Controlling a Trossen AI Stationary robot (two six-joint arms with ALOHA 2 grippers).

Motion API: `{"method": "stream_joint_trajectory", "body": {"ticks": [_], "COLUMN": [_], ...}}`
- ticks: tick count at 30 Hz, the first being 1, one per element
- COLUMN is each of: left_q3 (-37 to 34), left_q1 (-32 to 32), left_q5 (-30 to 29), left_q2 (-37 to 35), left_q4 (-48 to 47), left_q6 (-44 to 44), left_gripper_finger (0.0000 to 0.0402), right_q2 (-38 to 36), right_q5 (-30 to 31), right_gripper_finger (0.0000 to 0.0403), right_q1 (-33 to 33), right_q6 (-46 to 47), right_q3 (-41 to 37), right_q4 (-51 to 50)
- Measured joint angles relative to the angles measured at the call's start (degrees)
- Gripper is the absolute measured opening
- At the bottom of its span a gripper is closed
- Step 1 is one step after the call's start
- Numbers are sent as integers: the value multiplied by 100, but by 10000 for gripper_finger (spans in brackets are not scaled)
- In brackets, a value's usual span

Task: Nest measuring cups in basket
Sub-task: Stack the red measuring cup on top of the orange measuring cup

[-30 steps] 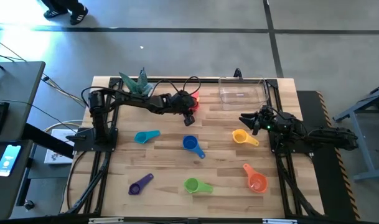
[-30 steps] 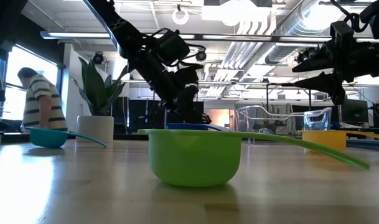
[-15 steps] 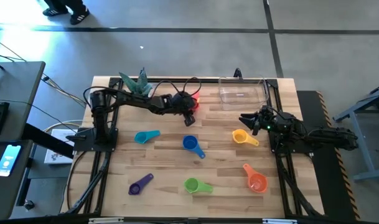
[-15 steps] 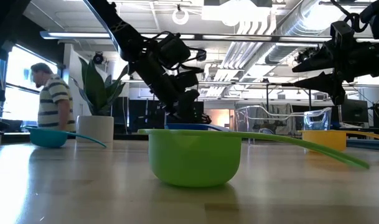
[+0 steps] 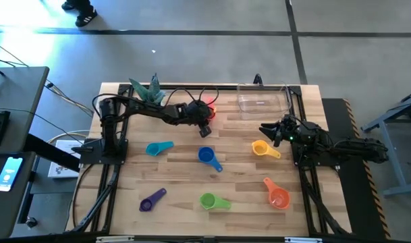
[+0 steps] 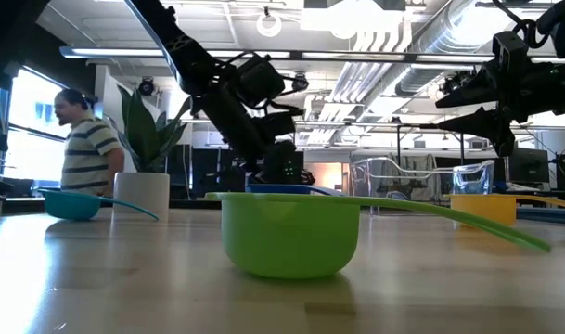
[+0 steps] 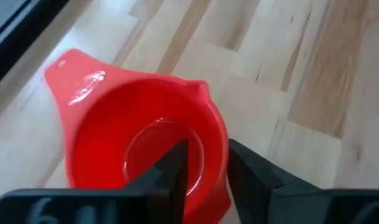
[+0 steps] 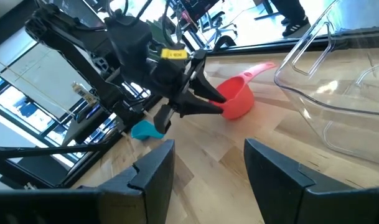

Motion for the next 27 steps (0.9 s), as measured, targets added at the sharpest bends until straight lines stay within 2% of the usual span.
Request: {"method": "stream_joint_trajectory", "body": {"ticks": [6,12,18,27], "left_q3": [15,15,7,-7], "left_q1": [-14,-32,-186,-571], "left_q5": [82,125,129,174], "left_q2": [-3,-19,-72,-675], "left_q4": [-26,-28,-118,-965], "left_q6": [10,10,100,487], "left_gripper_finger": [18,20,16,15], "right_q2": [0,0,0,0], "right_q5": [0,-15,-149,-651], "right_gripper_finger": [183,183,183,183], "right_q1": [0,0,0,0], "right_q6": [40,158,713,1010], "right_q3": [0,0,-2,-2], "right_q4": [0,9,168,1089]}}
